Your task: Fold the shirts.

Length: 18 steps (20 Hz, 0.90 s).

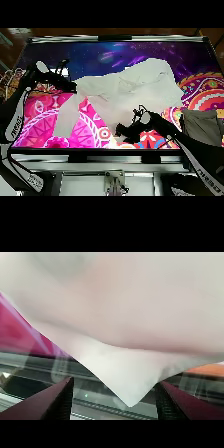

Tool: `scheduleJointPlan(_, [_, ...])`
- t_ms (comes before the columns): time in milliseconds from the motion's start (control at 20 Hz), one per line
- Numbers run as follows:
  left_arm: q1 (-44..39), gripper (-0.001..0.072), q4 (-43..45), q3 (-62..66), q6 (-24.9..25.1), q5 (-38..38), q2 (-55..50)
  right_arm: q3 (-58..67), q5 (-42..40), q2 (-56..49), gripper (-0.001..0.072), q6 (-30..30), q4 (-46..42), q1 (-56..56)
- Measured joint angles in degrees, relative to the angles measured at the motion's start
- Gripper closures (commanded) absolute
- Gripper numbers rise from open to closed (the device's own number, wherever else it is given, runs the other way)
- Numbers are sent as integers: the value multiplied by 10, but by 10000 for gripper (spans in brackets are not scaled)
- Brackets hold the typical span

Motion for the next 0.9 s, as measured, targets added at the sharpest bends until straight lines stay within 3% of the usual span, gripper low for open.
scheduleJointPlan(50, [0,665,0,0,0,0,0,-1,-12,-5,490,3,-2,1])
scheduleJointPlan(150, [0,665,0,0,1,-2,3,-2,-34,-11,650,9,-6,1])
scheduleJointPlan(350, [0,665,0,0,2,-5,12,6,-62,-15,652,12,-14,-19])
scheduleJointPlan(450, [2,665,0,0,7,-12,21,28,-59,-9,652,-1,-58,-46])
scheduleJointPlan(750, [-4,666,1,-28,18,-78,83,219,49,12,652,-51,-203,-210])
scheduleJointPlan(900, [-34,666,-30,-72,23,-107,124,323,75,9,652,-76,-234,-288])
